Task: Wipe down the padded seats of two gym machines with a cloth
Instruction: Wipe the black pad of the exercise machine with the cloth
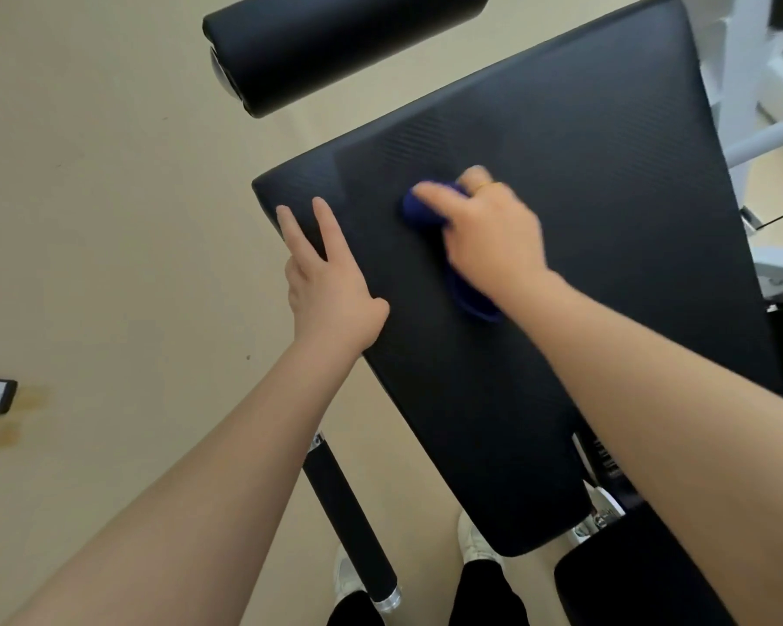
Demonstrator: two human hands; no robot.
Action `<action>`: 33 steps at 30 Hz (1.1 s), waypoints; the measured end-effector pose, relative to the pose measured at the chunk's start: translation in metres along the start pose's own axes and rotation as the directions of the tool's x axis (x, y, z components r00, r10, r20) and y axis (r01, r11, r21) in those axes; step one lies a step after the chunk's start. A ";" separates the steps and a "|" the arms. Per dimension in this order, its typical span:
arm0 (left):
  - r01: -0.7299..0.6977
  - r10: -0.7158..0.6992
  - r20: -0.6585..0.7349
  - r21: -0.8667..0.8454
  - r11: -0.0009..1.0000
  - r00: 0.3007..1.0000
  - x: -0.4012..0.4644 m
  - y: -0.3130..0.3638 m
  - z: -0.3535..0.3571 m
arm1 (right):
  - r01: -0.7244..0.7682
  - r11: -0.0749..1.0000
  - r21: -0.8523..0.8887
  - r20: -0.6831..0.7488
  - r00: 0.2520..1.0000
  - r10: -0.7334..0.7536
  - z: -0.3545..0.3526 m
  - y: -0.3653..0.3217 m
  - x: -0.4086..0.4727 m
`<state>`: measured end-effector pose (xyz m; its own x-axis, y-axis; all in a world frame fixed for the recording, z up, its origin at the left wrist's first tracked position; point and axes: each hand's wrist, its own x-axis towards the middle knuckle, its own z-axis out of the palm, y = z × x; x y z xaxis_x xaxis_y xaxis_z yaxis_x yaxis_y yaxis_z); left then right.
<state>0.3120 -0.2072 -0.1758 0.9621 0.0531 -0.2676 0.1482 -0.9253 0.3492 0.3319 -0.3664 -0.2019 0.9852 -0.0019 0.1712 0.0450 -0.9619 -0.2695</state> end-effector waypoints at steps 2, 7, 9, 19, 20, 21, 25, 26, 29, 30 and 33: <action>0.043 -0.045 -0.014 -0.122 0.992 0.999 0.001 0.004 0.001 | -0.268 0.962 0.051 -0.028 0.963 0.270 -0.005 0.026 0.010; 0.220 -0.271 -0.052 -0.450 0.866 0.961 0.018 0.017 -0.003 | -0.287 0.958 0.025 -0.030 0.957 0.288 -0.004 0.004 0.006; 0.274 -0.318 -0.041 -0.413 0.869 0.947 0.028 0.023 -0.005 | -0.054 0.999 0.006 0.018 0.998 0.054 0.000 -0.008 -0.003; 0.323 -0.381 -0.112 -0.347 0.881 0.918 0.048 0.017 -0.001 | -0.361 0.932 0.041 0.000 0.932 0.362 -0.015 0.025 0.037; 0.322 -0.380 -0.114 -0.346 0.881 0.918 0.048 0.017 -0.002 | -0.257 0.966 0.020 0.021 0.966 0.256 -0.014 0.014 0.033; 0.316 -0.376 -0.117 -0.349 0.882 0.919 0.048 0.017 -0.002 | -0.119 0.993 0.000 0.056 0.991 0.119 -0.014 0.005 0.030; 0.287 -0.348 -0.116 -0.357 0.889 0.930 0.046 0.014 -0.005 | 0.066 0.994 -0.089 0.143 0.988 -0.053 -0.029 0.024 0.051; 0.286 -0.345 -0.118 -0.350 0.892 0.931 0.046 0.015 -0.006 | -0.036 0.995 -0.091 0.103 0.994 0.045 -0.031 0.032 0.060; 0.286 -0.342 -0.121 -0.334 0.898 0.932 0.046 0.015 -0.006 | -0.359 0.932 0.056 0.016 0.933 0.358 -0.027 0.032 0.074; 0.283 -0.339 -0.125 -0.331 0.900 0.933 0.046 0.015 -0.006 | -0.397 0.914 0.089 0.021 0.918 0.396 -0.025 0.022 0.074; 0.283 -0.340 -0.130 -0.327 0.902 0.931 0.046 0.015 -0.006 | -0.252 0.960 0.125 0.087 0.966 0.242 -0.016 -0.026 0.057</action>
<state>0.3594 -0.2168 -0.1776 0.8756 0.4128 -0.2510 0.4810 -0.6962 0.5328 0.3843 -0.3462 -0.1697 0.9773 -0.2109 0.0178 -0.1841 -0.8886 -0.4201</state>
